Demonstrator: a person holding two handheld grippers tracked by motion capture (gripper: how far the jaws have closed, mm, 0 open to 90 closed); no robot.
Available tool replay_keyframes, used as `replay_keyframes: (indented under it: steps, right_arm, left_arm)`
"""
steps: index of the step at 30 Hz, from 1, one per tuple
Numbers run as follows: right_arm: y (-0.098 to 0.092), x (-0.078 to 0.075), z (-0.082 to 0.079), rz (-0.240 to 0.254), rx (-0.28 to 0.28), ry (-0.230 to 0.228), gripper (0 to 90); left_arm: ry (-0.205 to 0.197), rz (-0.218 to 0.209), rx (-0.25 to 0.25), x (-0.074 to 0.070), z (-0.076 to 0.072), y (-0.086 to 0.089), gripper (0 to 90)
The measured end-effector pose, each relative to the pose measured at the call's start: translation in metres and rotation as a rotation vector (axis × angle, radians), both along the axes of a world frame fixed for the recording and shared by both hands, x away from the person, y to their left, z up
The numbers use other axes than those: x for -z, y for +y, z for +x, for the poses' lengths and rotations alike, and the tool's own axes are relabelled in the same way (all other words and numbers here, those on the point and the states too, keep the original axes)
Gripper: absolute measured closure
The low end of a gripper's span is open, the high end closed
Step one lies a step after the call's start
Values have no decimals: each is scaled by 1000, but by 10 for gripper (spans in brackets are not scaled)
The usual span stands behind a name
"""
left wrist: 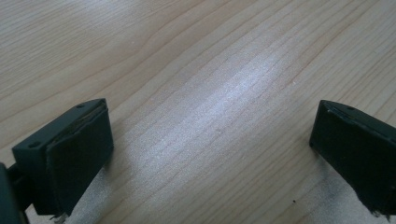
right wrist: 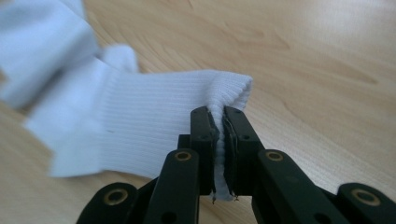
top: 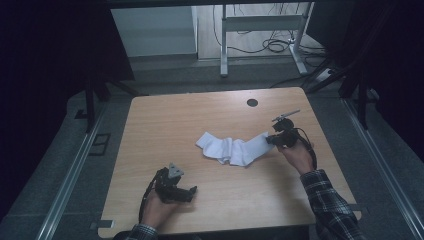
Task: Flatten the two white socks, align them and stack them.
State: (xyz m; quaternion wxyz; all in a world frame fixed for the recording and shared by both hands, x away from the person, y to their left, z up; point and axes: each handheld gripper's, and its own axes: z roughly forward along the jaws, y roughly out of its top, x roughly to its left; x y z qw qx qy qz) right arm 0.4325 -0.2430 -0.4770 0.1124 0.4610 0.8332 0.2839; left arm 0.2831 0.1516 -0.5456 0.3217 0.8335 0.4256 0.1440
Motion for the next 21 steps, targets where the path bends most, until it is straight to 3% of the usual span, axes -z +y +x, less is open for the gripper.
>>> replay_keyframes:
  steps: [8,11,12,21]
  right_arm:
    - [14,-49,-3,101,-58,-6,827]
    - [21,-59,-3,118,-78,-10,827]
    - [32,-72,-4,126,-104,-22,828]
    - [60,-123,-9,184,-170,-88,831]
  left_arm:
    - [1,0,0,0,0,0,0]
    - [1,0,-1,0,0,0,0]
    - [1,0,0,0,0,0,0]
    - [-2,0,-2,0,0,0,0]
